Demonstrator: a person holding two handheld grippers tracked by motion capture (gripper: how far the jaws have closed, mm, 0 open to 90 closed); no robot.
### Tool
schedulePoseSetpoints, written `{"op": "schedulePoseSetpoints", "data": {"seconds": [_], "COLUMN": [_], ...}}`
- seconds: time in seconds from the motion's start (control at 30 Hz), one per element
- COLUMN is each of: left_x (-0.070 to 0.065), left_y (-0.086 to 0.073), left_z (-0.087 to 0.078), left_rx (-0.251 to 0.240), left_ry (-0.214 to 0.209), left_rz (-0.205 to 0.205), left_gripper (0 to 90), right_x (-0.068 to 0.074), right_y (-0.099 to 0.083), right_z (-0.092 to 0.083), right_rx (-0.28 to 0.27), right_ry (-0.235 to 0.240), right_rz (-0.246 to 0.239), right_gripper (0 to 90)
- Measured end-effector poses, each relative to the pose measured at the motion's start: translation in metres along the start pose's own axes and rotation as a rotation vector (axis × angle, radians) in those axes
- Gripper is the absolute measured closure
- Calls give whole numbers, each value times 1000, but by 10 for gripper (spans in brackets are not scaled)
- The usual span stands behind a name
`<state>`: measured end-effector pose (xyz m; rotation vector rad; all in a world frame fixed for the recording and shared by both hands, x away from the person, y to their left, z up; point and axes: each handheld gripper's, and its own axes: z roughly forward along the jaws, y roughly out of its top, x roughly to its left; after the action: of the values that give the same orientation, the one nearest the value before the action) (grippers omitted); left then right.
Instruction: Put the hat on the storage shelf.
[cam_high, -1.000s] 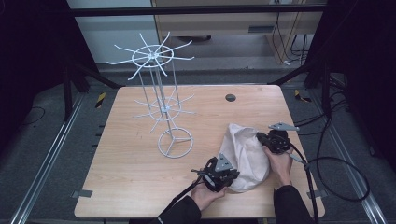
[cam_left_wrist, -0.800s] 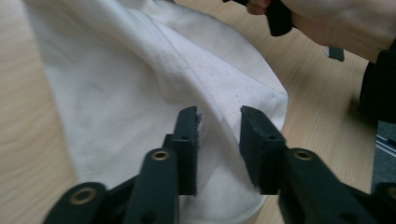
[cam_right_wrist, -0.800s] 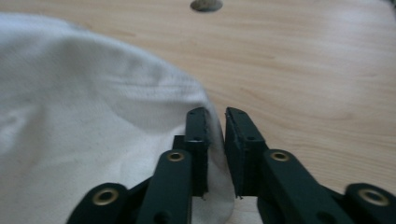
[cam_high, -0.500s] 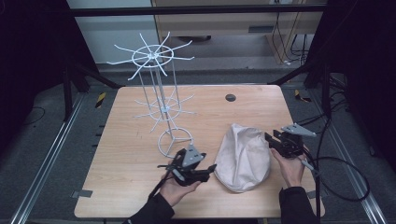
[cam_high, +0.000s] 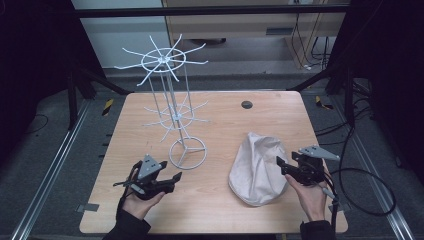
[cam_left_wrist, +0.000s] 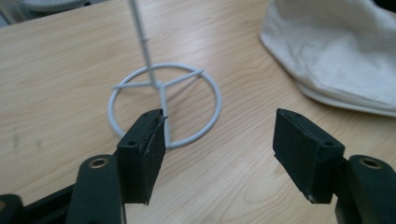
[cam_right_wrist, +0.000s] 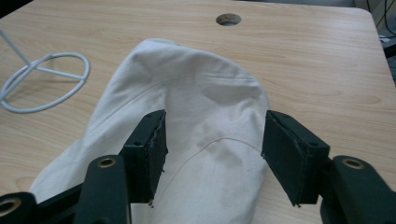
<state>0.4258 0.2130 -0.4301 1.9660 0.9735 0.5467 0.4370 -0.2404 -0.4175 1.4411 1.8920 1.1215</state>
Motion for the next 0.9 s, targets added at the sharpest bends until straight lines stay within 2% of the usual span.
{"op": "schedulePoseSetpoints", "data": {"seconds": [0.07,0.17,0.2,0.23,0.27,0.3,0.33,0.47,0.5,0.53,0.57,0.63,0.67,0.77,0.9], "left_x": [10,24,24,29,38,38,45,54,59,59,62,68,74,78,79], "left_y": [-8,-19,-19,-21,-25,-25,-28,-34,-38,-38,-40,-45,-49,-52,-52], "left_z": [-3,-5,-5,-6,-7,-7,-10,-11,-12,-12,-12,-11,-9,-8,-8], "left_rx": [4,3,3,8,8,8,3,6,15,15,17,30,49,54,47], "left_ry": [30,69,69,85,109,109,129,159,172,172,179,207,219,228,232], "left_rz": [-14,-57,-57,-62,-86,-86,-93,-105,-115,-115,-120,-120,-142,-154,-156], "left_gripper": [322,312,308,308,301,296,294,291,290,290,290,288,284,282,279], "right_x": [5,14,14,18,25,29,32,43,50,54,54,60,66,73,74], "right_y": [1,4,4,5,7,7,8,9,11,12,12,14,16,19,19], "right_z": [-2,-4,-4,-4,-3,-2,-1,4,8,10,10,16,22,31,44], "right_rx": [2,2,2,5,14,19,25,36,37,44,44,51,56,67,87], "right_ry": [9,25,25,34,45,49,60,65,57,57,57,65,70,66,30], "right_rz": [-4,-12,-12,-14,-22,-38,-39,-50,-52,-43,-43,-53,-65,-66,-57], "right_gripper": [396,397,397,400,413,423,427,422,390,392,392,394,381,372,379]}}
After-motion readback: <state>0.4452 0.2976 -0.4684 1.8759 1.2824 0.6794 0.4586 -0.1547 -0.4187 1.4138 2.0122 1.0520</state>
